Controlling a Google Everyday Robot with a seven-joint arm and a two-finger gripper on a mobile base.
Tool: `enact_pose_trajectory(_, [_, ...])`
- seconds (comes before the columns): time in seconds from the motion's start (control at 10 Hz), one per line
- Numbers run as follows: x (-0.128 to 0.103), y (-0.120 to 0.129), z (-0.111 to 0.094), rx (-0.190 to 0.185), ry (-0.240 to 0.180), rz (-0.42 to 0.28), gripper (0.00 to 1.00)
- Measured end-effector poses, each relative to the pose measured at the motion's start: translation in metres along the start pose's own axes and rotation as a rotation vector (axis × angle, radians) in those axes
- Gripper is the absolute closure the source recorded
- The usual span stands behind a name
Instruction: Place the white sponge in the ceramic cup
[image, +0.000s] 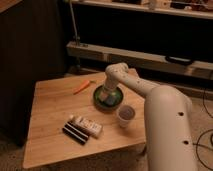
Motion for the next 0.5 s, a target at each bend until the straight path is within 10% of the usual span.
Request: enact_pose_trajectory(0.5, [-0.025,0.0,-0.075,0.033,-0.189,-0.051,1.0])
